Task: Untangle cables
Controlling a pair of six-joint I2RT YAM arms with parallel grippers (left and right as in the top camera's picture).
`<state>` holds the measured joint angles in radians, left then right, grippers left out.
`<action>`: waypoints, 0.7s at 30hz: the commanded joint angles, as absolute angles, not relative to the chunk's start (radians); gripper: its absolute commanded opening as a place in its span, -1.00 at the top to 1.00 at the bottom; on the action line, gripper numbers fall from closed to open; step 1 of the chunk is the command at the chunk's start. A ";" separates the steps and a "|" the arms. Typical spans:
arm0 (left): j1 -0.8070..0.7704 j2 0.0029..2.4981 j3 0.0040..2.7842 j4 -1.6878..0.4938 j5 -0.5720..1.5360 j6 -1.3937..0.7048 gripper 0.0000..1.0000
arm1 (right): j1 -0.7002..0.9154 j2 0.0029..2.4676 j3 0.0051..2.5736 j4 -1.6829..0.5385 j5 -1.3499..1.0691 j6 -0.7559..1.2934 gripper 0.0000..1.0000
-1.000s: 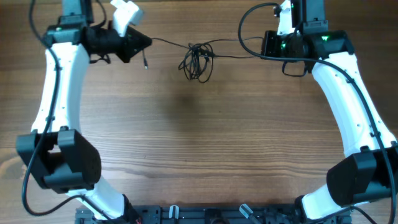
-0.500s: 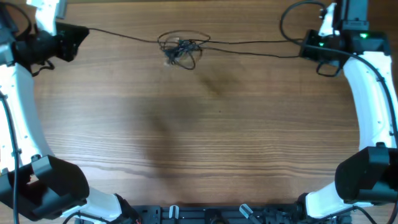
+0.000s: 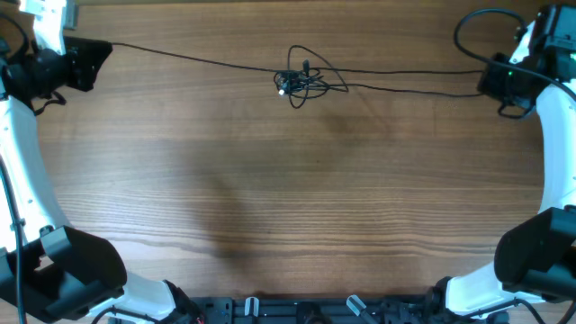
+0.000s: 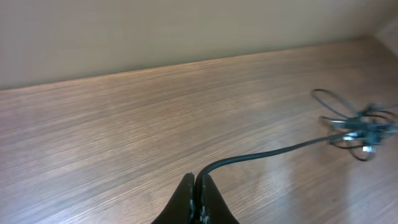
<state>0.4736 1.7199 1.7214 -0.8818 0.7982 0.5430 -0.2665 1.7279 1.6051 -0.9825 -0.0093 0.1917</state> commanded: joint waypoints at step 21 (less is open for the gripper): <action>0.499 1.688 1.732 -0.864 0.744 0.462 0.88 | -0.284 1.705 1.624 -1.003 -0.194 0.117 0.91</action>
